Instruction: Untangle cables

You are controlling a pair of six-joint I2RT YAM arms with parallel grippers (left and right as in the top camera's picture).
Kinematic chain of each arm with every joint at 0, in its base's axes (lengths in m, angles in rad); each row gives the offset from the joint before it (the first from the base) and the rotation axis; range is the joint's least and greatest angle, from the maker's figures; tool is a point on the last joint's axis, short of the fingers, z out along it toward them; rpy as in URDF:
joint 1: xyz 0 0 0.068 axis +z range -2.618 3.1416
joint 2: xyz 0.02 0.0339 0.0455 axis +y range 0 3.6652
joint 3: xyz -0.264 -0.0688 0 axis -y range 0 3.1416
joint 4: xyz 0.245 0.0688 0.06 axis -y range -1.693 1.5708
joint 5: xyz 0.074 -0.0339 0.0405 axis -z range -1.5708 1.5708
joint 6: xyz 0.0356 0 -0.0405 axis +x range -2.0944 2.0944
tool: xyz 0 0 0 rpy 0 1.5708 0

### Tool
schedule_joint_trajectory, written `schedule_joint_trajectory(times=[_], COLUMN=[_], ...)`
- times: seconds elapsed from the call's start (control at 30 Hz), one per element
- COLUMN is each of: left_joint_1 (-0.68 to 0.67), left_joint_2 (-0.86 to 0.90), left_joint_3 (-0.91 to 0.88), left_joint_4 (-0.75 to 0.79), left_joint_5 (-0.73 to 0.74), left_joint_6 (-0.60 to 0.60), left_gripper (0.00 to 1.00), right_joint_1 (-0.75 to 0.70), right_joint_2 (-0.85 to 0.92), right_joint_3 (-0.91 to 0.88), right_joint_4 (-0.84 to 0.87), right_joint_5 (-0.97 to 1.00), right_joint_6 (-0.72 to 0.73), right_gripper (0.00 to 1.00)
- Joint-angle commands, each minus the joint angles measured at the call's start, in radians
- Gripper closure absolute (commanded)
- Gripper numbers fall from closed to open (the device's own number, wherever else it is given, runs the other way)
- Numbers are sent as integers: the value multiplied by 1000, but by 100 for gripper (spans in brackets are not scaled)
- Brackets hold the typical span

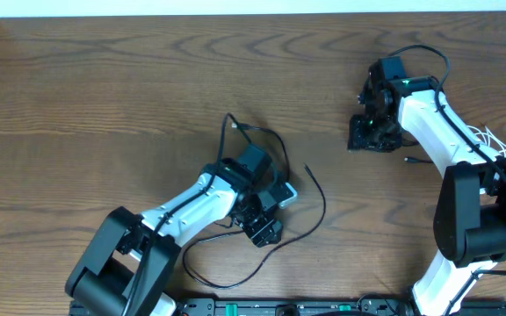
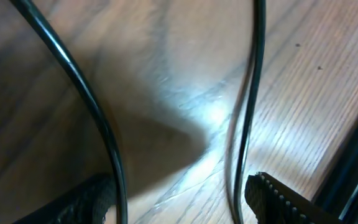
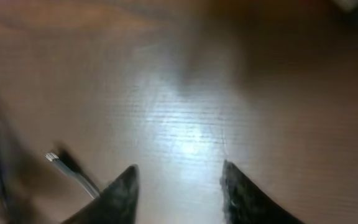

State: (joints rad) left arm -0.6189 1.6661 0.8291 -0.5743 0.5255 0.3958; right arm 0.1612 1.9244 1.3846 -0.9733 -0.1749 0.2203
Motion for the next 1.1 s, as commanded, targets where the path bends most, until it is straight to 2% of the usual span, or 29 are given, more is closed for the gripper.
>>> schedule_joint_trajectory(times=[0.0, 0.07, 0.1, 0.47, 0.93, 1.07], left_joint_1=[-23, -22, -22, -22, -22, -22], left_joint_2=[65, 65, 65, 65, 65, 65], left_joint_3=[-60, -60, -60, -60, -60, -60], left_joint_4=[6, 15, 18, 26, 27, 27], left_joint_5=[-55, -55, -55, -54, -54, -54], left_joint_6=[-16, -16, -16, -16, -16, -16], left_gripper=[25, 25, 25, 25, 24, 24], right_joint_1=[17, 26, 32, 119, 264, 283], right_joint_2=[-2, -2, -2, -2, -2, -2], right_joint_3=[-14, -34, -51, -298, -444, -457], right_joint_4=[-40, -68, -76, -60, -59, 32], right_joint_5=[-69, -75, -91, -364, -371, -370], right_joint_6=[5, 11, 11, 10, 1, 80], right_gripper=[79, 96, 99, 99, 99, 99])
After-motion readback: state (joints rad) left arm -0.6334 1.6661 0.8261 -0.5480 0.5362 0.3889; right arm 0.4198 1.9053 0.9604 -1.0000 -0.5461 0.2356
